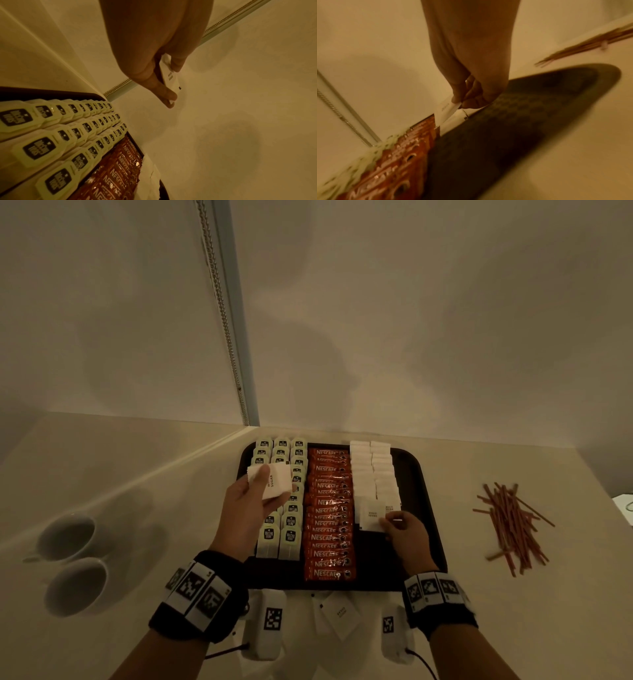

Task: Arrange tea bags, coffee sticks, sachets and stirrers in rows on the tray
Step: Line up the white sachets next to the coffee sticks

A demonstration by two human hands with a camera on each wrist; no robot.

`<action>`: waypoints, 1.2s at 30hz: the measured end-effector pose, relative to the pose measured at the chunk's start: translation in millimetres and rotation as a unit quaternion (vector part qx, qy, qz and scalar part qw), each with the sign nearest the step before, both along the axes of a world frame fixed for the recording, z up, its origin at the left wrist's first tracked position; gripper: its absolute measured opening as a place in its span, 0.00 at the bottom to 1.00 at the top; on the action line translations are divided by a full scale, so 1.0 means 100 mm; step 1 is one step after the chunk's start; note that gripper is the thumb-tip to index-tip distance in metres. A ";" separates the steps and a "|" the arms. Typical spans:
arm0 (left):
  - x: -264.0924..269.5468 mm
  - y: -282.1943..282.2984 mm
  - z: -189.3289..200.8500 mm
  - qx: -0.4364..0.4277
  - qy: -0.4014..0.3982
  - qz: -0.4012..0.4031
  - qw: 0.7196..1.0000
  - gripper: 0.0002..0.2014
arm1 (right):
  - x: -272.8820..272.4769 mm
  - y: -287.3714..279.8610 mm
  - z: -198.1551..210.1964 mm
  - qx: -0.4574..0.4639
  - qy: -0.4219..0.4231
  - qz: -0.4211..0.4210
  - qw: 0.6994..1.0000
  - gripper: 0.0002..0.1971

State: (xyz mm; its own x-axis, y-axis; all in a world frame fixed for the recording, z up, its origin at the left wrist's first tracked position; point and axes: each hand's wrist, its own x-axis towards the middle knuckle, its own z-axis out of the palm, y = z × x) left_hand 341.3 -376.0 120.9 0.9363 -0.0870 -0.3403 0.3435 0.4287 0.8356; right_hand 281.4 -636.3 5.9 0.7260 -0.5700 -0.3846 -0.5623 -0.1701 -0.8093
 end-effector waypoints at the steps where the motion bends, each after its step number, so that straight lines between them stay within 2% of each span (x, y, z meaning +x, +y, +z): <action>1: -0.01 0.00 -0.02 -0.002 0.002 -0.003 1.000 0.09 | 0.00 0.00 -0.03 -0.002 0.007 0.001 1.000 0.06; 6: -0.02 -0.02 -0.06 -0.034 0.017 -0.001 0.999 0.12 | 0.08 0.03 -0.10 -0.047 0.031 0.021 0.998 0.06; 10: 0.02 -0.02 -0.08 -0.088 0.057 0.021 0.994 0.19 | 0.12 0.07 -0.09 -0.104 0.044 0.038 0.993 0.09; 11: 0.02 -0.02 -0.09 -0.095 0.066 0.026 0.993 0.19 | 0.13 0.08 -0.09 -0.116 0.047 0.042 0.991 0.09; 14: 0.02 -0.03 -0.09 -0.080 0.045 0.006 0.996 0.08 | 0.13 0.12 -0.06 -0.141 0.051 0.054 0.987 0.08; 17: 0.00 -0.04 -0.09 -0.023 -0.015 -0.026 0.999 0.10 | 0.15 0.23 0.12 -0.149 0.008 0.067 0.986 0.06; 20: -0.01 -0.06 -0.08 0.016 -0.039 -0.034 0.999 0.09 | 0.21 0.52 0.55 -0.042 -0.108 0.144 0.983 0.05; 22: 0.00 -0.08 -0.08 0.077 -0.059 -0.040 0.994 0.07 | 0.26 0.75 0.85 0.030 -0.165 0.225 0.960 0.07; 25: 0.01 -0.10 -0.06 0.187 -0.119 -0.056 0.974 0.08 | 0.34 0.95 1.08 0.058 -0.219 0.283 0.932 0.09; 27: 0.01 -0.10 -0.02 0.205 -0.134 -0.045 0.969 0.09 | 0.36 0.99 1.12 0.083 -0.238 0.268 0.930 0.07; 32: -0.01 -0.10 0.07 0.186 -0.151 -0.003 0.971 0.06 | 0.31 1.03 1.10 0.243 -0.230 0.205 0.920 0.09; 36: -0.02 -0.12 0.10 0.219 -0.185 -0.029 0.958 0.09 | 0.23 1.04 1.06 0.282 -0.218 0.170 0.919 0.05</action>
State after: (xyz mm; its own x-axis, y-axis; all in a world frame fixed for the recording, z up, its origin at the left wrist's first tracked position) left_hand 339.7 -388.1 130.7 0.9977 -0.0675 -0.0023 0.0022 -0.0013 1.0000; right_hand 304.5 -532.4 111.8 0.9805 -0.0804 -0.1793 -0.1555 0.2403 -0.9582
